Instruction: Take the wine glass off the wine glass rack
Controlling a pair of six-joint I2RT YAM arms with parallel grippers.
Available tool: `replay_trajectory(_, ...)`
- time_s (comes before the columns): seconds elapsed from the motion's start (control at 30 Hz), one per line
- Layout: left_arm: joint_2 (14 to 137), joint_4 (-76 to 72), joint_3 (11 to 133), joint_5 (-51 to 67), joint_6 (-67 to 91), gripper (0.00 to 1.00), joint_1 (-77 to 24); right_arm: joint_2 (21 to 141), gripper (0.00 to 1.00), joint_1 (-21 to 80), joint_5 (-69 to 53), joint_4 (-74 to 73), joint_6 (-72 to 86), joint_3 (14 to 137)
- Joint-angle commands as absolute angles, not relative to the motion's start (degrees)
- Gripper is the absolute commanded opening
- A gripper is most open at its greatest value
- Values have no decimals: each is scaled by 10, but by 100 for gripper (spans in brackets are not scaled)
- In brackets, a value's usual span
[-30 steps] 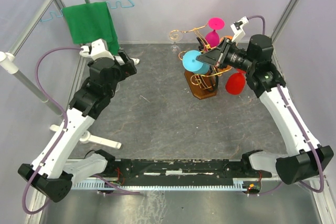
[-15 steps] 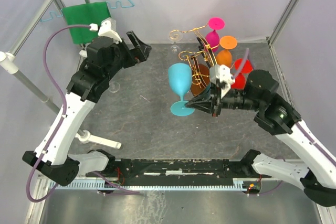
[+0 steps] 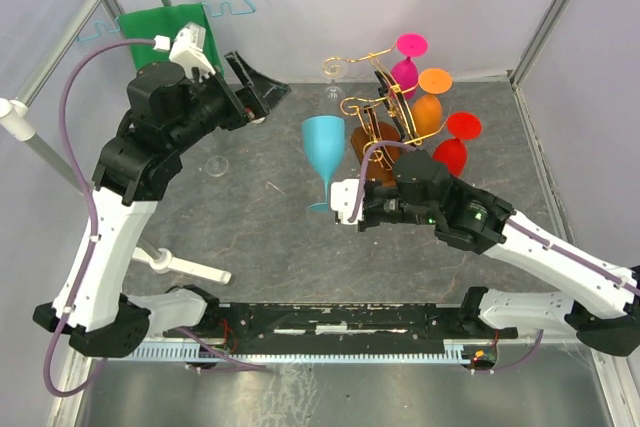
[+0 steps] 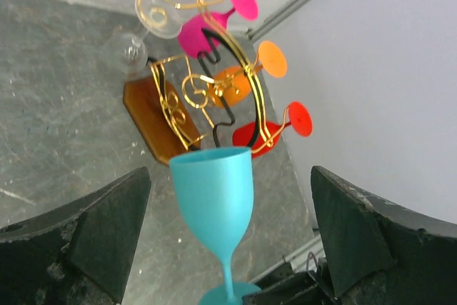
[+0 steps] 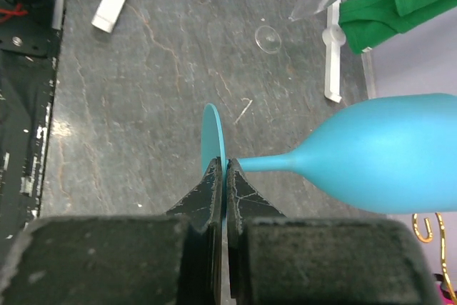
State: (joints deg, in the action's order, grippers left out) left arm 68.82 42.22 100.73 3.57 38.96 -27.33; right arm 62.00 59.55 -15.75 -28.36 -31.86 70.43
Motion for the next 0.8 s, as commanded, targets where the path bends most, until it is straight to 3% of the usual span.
replay_trajectory(0.0,712,469,1020,99,400,99,-272,620,1,609,-108,-245,-374,732)
replay_trajectory(0.33,739,431,915,203,410,99,-273,640,1,625,-121,-237,-379,750)
replay_trajectory(0.77,732,366,864,301,463,100,-274,661,1,639,-119,-225,-381,764)
